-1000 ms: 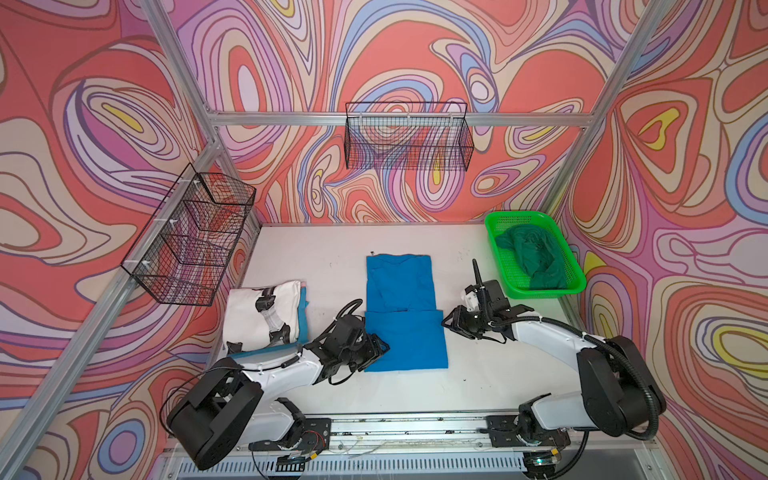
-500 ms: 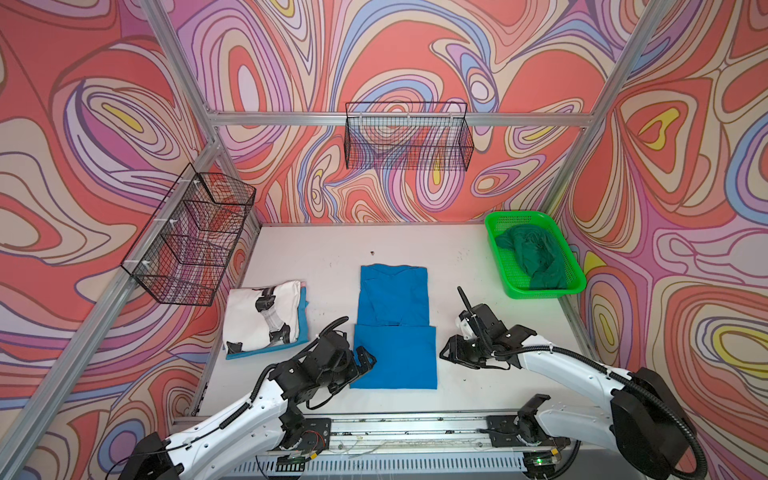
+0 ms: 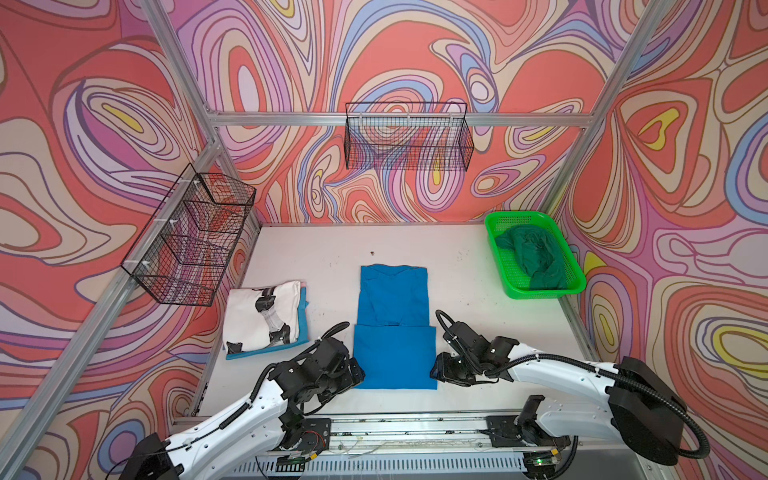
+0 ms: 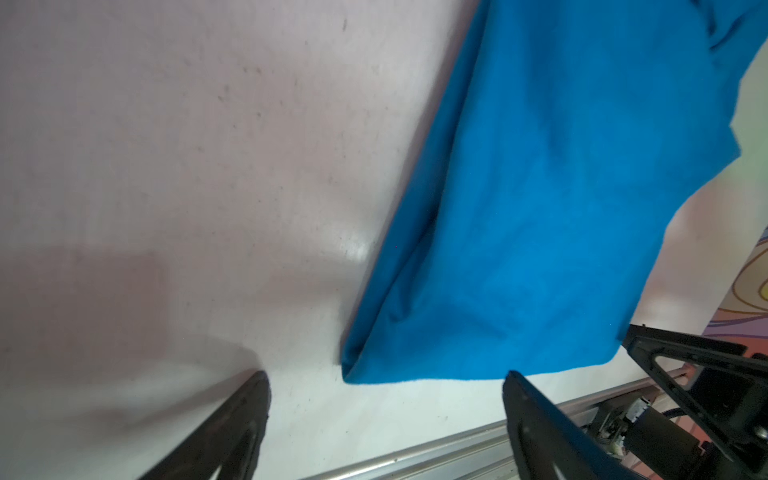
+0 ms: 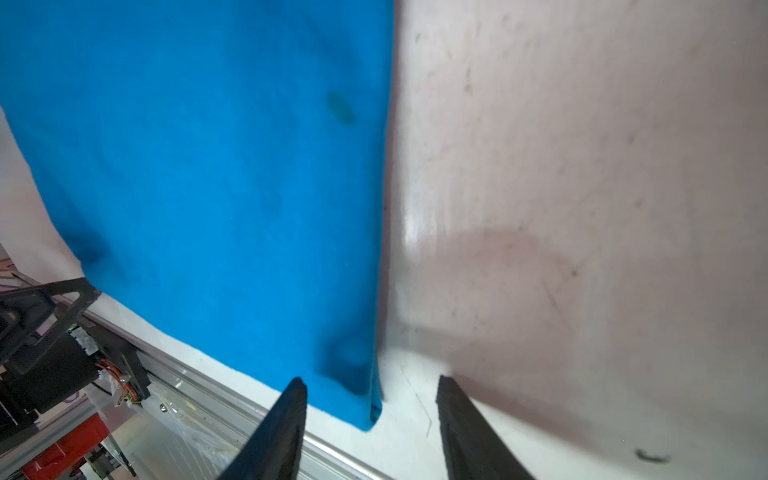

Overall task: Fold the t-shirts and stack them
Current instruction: 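Grasp the near edge of the folded blue shirt with both grippers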

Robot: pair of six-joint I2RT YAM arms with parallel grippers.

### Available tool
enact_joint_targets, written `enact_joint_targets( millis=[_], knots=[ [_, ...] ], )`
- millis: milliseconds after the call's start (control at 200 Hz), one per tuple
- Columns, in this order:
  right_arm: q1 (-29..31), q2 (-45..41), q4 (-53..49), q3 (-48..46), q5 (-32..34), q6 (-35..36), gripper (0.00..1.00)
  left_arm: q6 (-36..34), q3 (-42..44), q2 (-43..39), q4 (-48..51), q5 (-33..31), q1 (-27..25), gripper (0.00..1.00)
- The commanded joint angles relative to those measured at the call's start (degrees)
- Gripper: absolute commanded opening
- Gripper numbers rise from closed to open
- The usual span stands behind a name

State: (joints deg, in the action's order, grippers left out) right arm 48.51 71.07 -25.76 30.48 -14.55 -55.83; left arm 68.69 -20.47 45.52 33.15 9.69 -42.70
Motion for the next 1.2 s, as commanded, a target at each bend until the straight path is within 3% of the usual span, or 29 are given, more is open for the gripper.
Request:
enact_joint_targets(
  millis=[0, 451, 731, 986, 1087, 1197],
  knots=[
    [2.2, 1.6, 1.7, -0.6, 2.4, -4.7, 0.54, -1.2, 0.2, 2.5, -2.0, 2.2, 0.7, 0.84],
    [3.7, 3.4, 5.7, -2.7, 2.1, -8.3, 0.50, 1.0, 2.9, 7.3, -9.5, 5.9, 0.9, 0.56],
    [4.2, 0.0, -2.0, -4.1, 3.8, -8.3, 0.50, 0.6, 3.3, 7.6, -9.5, 6.4, 0.9, 0.40],
    [9.5, 2.2, 2.4, -5.2, 2.9, -12.4, 0.50, 1.0, 3.5, 7.7, -10.8, 6.8, 0.9, 0.27],
    [9.5, 2.7, 3.8, -6.0, 3.9, -13.0, 0.49, 0.9, 3.4, 8.0, -11.0, 6.9, 0.9, 0.14],
    [9.5, 3.0, 6.0, -6.8, 4.4, -13.6, 0.48, 0.9, 3.2, 8.0, -10.7, 7.1, 0.9, 0.11]
  ],
)
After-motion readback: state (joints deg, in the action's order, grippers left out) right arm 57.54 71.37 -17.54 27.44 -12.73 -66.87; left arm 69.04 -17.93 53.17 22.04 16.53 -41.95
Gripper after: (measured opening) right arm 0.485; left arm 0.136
